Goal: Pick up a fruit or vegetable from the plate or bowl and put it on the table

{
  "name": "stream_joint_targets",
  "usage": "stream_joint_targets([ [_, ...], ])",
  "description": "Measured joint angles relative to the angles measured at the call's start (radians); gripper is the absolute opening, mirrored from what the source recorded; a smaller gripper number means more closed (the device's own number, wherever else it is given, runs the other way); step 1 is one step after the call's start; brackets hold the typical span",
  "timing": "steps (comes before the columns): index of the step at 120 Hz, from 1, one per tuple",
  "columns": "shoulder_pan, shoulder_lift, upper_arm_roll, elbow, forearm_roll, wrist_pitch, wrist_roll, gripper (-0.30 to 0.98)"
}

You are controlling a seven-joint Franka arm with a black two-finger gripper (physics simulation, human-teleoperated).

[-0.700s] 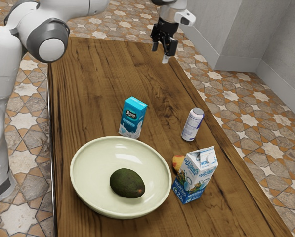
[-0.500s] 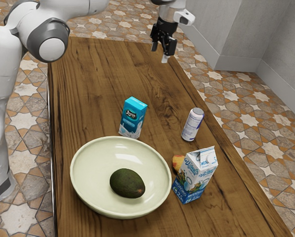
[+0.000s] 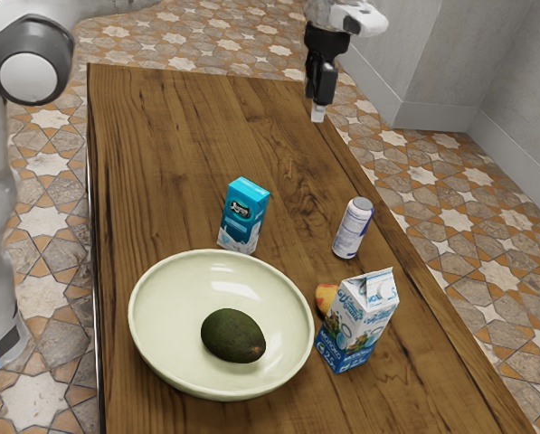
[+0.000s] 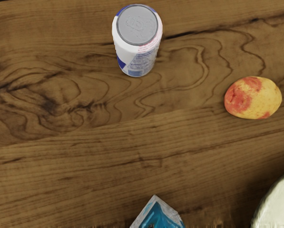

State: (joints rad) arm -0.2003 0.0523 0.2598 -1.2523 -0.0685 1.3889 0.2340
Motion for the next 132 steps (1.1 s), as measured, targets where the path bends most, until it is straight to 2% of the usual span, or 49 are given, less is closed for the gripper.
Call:
stream_joint_targets([
  [10,-0.085,-0.038,0.005,-0.108,0.021,0.020,0.014,0.69],
  [20,-0.168,-0.169,0.004,-0.299,0.032,0.059,0.013,0.68],
  [32,-0.126,-0.343,-0.059,-0.504,0.063,0.093,-0.009,0.69],
  [39,-0.112,-0.387,-0.112,-0.584,0.075,0.115,-0.030,0.69],
  [46,-0.063,-0.414,-0.193,-0.643,0.051,0.136,-0.054,0.69],
  [62,-0.037,-0.420,-0.290,-0.671,-0.015,0.148,-0.103,0.69],
  [75,-0.086,-0.406,-0.326,-0.668,-0.034,0.149,-0.137,0.69],
  [98,-0.126,-0.399,-0.357,-0.651,-0.032,0.104,-0.180,0.69],
  [116,-0.208,-0.372,-0.376,-0.644,-0.014,0.057,-0.189,0.69],
  [132,-0.231,-0.335,-0.382,-0.632,-0.011,0.073,-0.191,0.69],
])
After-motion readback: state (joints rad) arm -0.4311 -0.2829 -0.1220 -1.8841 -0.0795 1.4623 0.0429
